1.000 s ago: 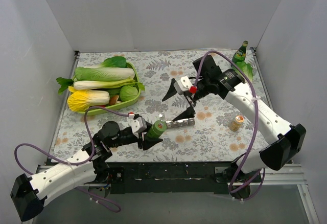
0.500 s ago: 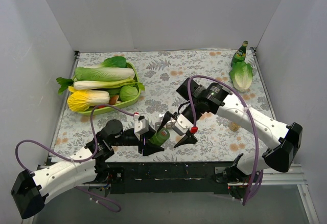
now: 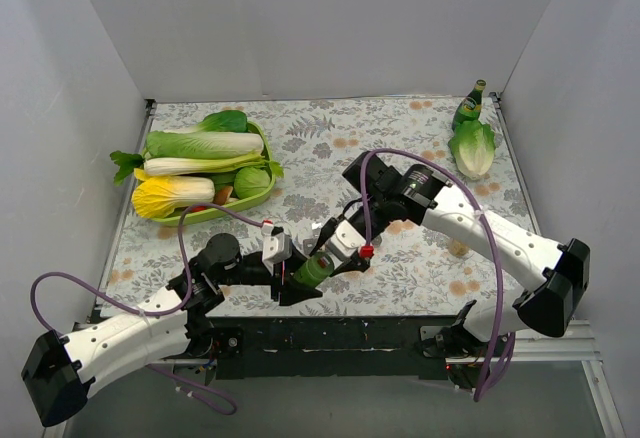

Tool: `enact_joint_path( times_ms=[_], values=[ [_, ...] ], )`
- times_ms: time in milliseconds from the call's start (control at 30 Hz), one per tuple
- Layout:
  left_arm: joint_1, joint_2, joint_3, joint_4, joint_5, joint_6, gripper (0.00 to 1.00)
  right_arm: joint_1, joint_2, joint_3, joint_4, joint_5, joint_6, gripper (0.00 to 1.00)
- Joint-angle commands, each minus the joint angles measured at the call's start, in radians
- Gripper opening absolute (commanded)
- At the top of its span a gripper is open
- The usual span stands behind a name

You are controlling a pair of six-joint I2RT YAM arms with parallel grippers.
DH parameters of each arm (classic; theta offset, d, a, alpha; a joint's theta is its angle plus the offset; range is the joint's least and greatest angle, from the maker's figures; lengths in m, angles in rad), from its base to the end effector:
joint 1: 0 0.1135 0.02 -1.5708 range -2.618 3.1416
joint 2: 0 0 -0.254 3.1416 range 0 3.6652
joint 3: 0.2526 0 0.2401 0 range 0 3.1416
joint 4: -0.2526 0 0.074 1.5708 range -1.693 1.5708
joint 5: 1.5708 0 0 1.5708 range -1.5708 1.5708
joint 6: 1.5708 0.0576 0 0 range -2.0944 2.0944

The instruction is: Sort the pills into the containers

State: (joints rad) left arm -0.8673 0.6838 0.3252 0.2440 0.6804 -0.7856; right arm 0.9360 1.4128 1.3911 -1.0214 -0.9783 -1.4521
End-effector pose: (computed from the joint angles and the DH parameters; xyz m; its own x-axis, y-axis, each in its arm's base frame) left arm 0.0887 -0.1606 0.2350 -0.7575 0.0431 -0.6515 0.6526 0.0802 -0.7535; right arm 0.1200 0.2435 0.3276 0.6318 -0.0772 -0.7713 -0.5913 -0.6914 -0.4151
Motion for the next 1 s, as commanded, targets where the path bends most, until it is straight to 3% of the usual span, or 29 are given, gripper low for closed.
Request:
enact_joint_path(
  times_ms=[0,67,200,233,267,300,367,500,600,633,733,767,800,867,933,967],
  values=[
    [0.002,-0.015,0.041,0.028,-0.057,0.015,0.0,0.006,-0.026,-0.007,0.015,0.003,0.073,0.52],
    [0.001,-0.013,0.07,-0.017,-0.119,0.045,0.0,0.01,-0.026,-0.009,0.017,0.001,0.13,0.4],
    [0.001,-0.009,0.12,-0.06,-0.359,0.126,0.0,0.018,-0.017,-0.035,0.096,0.012,0.399,0.32],
    [0.001,-0.004,0.127,-0.06,-0.402,0.138,0.0,0.018,-0.014,-0.049,0.133,0.015,0.489,0.31],
    [0.001,0.003,0.136,-0.049,-0.45,0.152,0.0,0.018,-0.011,-0.099,0.259,0.05,0.732,0.24],
    [0.001,0.013,0.152,-0.042,-0.513,0.166,0.0,0.015,-0.011,-0.133,0.329,0.087,0.863,0.2],
    [0.001,0.034,0.163,0.0,-0.646,0.181,0.0,0.0,-0.005,-0.2,0.485,0.16,1.215,0.18],
    [-0.002,0.082,0.166,0.069,-0.798,0.19,0.0,-0.104,0.028,-0.349,0.67,0.081,1.589,0.17],
    [-0.002,0.117,0.158,0.089,-0.838,0.189,0.0,-0.123,0.028,-0.365,0.728,0.072,1.697,0.2],
    [-0.002,0.12,0.147,0.092,-0.835,0.183,0.0,-0.124,0.028,-0.359,0.736,0.063,1.702,0.23],
    [-0.004,0.119,0.112,0.094,-0.763,0.172,0.0,-0.147,0.025,-0.305,0.748,-0.009,1.603,0.54],
    [-0.002,0.114,0.101,0.083,-0.702,0.164,0.0,-0.161,0.023,-0.287,0.747,-0.069,1.566,0.72],
    [-0.004,0.108,0.088,0.075,-0.682,0.157,0.0,-0.186,0.021,-0.267,0.736,-0.092,1.523,0.79],
    [-0.004,0.077,0.051,0.049,-0.584,0.141,0.0,-0.204,0.009,-0.193,0.643,-0.137,1.277,0.9],
    [-0.004,0.027,0.022,0.044,-0.466,0.12,0.0,-0.215,-0.012,-0.155,0.571,-0.141,1.096,0.92],
    [-0.004,0.011,-0.004,0.041,-0.425,0.109,0.0,-0.216,-0.017,-0.114,0.444,-0.148,0.87,0.94]
  ],
)
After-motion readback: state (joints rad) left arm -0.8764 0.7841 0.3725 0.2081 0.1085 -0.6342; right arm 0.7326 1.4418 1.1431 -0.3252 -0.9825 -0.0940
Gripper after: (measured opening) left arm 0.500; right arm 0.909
